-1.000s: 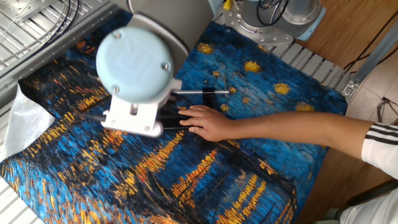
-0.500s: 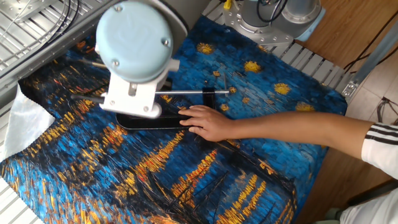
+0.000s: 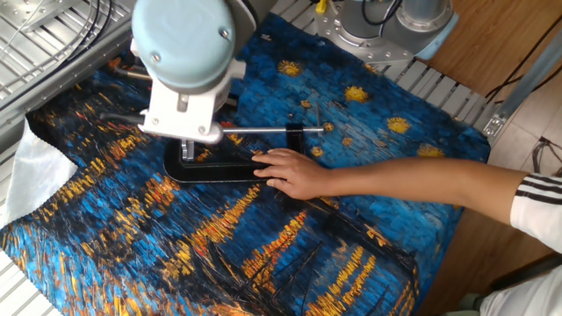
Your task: Pull up the lever
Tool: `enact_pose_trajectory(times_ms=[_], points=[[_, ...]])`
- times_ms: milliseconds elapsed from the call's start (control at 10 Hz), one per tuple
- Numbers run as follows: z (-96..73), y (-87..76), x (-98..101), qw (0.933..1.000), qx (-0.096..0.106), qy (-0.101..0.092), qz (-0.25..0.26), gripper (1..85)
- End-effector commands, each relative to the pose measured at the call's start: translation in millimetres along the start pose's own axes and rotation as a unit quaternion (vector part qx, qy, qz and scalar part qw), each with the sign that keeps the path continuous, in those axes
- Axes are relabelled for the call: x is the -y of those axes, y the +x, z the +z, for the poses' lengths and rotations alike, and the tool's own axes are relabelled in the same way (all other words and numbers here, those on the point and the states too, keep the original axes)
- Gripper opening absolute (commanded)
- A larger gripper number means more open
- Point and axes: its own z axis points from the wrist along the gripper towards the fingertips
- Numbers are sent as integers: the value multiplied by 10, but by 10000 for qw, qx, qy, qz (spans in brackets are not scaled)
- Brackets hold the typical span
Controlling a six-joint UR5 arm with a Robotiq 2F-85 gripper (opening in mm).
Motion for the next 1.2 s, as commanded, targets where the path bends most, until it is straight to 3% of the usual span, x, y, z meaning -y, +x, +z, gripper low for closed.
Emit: enact_pose_trajectory(times_ms=[0, 1100], points=[[137, 72, -58, 9997, 102, -206, -71, 10], [448, 231, -18, 9994, 144, -220, -205, 10]])
